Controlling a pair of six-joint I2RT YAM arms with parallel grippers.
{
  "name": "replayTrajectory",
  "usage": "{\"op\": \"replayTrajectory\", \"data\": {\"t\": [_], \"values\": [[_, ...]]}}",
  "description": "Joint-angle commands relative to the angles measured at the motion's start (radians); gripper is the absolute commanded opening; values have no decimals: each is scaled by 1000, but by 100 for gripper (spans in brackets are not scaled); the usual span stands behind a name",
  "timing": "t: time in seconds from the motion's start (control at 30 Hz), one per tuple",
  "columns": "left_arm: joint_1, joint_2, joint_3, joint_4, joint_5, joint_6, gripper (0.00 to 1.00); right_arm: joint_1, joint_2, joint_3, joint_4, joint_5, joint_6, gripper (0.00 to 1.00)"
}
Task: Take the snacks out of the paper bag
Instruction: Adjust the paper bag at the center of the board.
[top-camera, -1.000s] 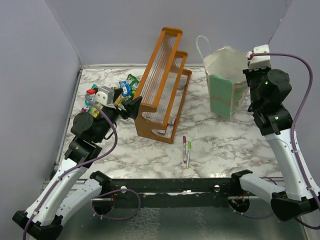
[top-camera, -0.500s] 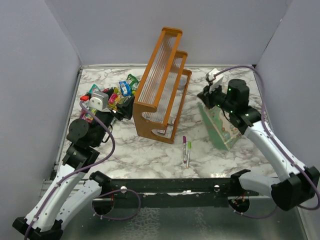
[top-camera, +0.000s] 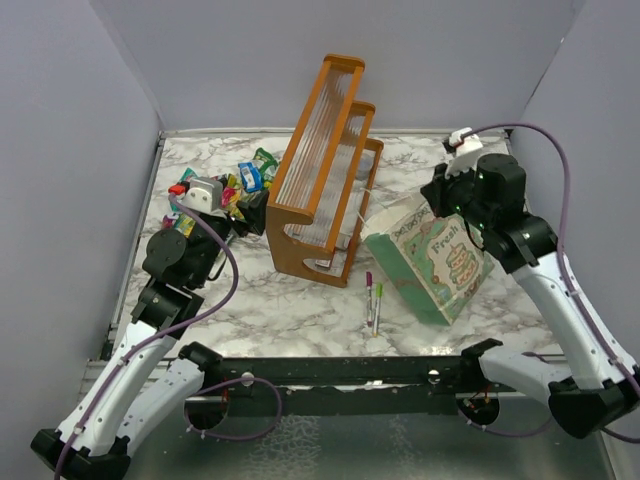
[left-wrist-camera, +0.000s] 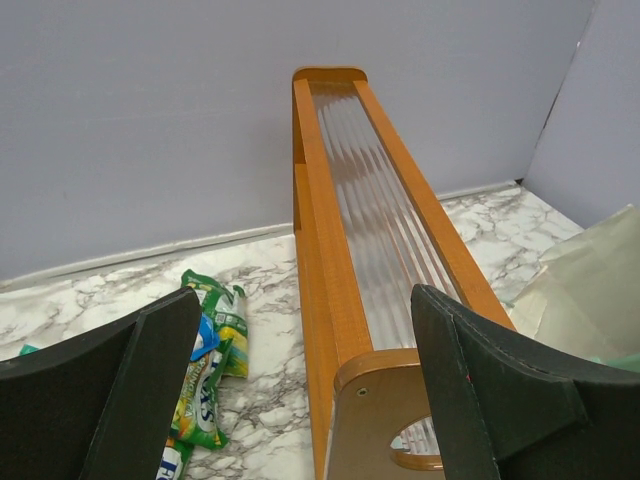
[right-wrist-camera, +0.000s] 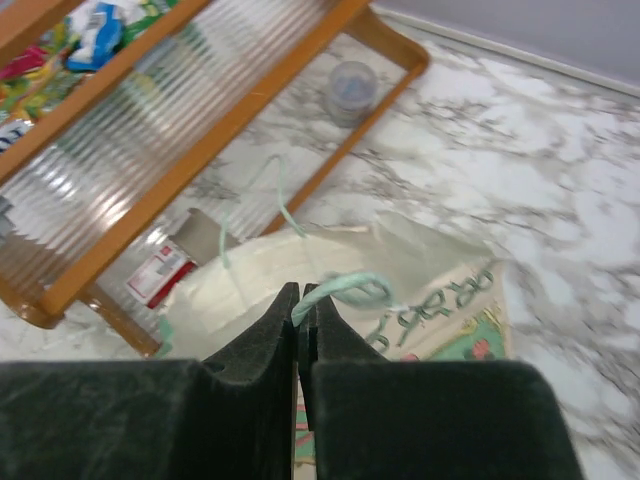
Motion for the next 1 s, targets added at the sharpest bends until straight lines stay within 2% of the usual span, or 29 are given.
{"op": "replayTrajectory", "data": {"t": [0.0,0.1,0.23,0.3,0.4,0.47,0.63,0.67,0.73,0.83,0.93,0.97], "values": [[3,-9,-6,26,11,-13,89,-4,-138,-21,-141,413,-38,2],[2,-7,-9,27,14,-15,89,-7,-180,6,-143,727,-48,2],[-2,-13,-10,29,2,-13,89,-13,-210,16,-58,910,-181,2],[-11,-16,-11,28,-6,-7,89,-13,-250,-40,84,996,-355,2],[-35,-20,-13,25,-22,4,89,-14,-343,-125,384,1034,-675,2],[-49,-22,-12,26,-28,10,89,-14,-370,-107,494,1045,-835,2],[-70,-37,-12,20,-53,26,89,-14,-289,18,522,949,-1198,2],[-69,-41,-12,20,-54,26,90,-14,-266,44,478,926,-1219,2],[-70,-49,-13,20,-58,27,90,-13,-213,92,287,798,-1193,2],[-67,-50,-15,23,-62,28,90,46,-140,23,155,682,-1135,2],[-57,-44,-20,26,-64,29,90,160,15,-54,66,641,-924,2],[-52,-41,-20,27,-64,30,90,208,71,-50,29,611,-795,2]]}}
